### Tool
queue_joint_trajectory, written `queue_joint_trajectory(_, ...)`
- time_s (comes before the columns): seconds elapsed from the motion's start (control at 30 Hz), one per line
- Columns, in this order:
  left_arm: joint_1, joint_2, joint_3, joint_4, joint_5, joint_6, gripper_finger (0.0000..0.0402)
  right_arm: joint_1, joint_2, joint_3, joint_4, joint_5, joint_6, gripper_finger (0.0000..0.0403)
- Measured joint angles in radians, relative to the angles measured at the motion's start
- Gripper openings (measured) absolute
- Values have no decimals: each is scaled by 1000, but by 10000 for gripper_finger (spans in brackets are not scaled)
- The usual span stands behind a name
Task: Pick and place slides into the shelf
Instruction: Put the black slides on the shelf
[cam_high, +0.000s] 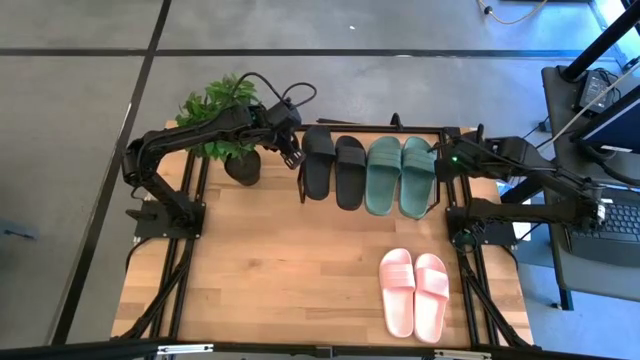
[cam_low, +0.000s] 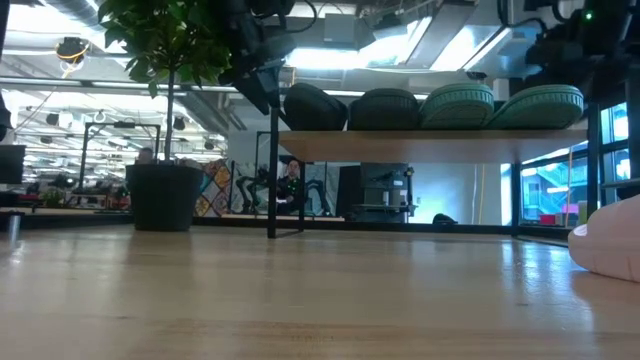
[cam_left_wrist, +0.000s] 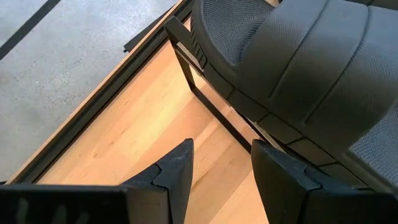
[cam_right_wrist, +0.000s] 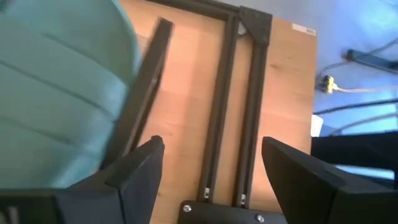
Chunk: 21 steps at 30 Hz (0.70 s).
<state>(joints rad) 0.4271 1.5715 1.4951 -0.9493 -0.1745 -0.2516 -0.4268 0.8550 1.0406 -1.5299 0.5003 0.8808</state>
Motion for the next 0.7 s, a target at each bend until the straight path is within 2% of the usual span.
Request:
queue_joint_trajectory(0.13,0,0,0,0,0,0,153,-49,-6,-63,46,-1,-28,271)
queue_joint_trajectory(0.37,0,0,0,0,0,0,153,-138,-31,-148,230,-69,-101,271)
queue_joint_trajectory(0.7,-4,0,0,28,12,0,153,-204,-32,-152,259,-124,-129,271)
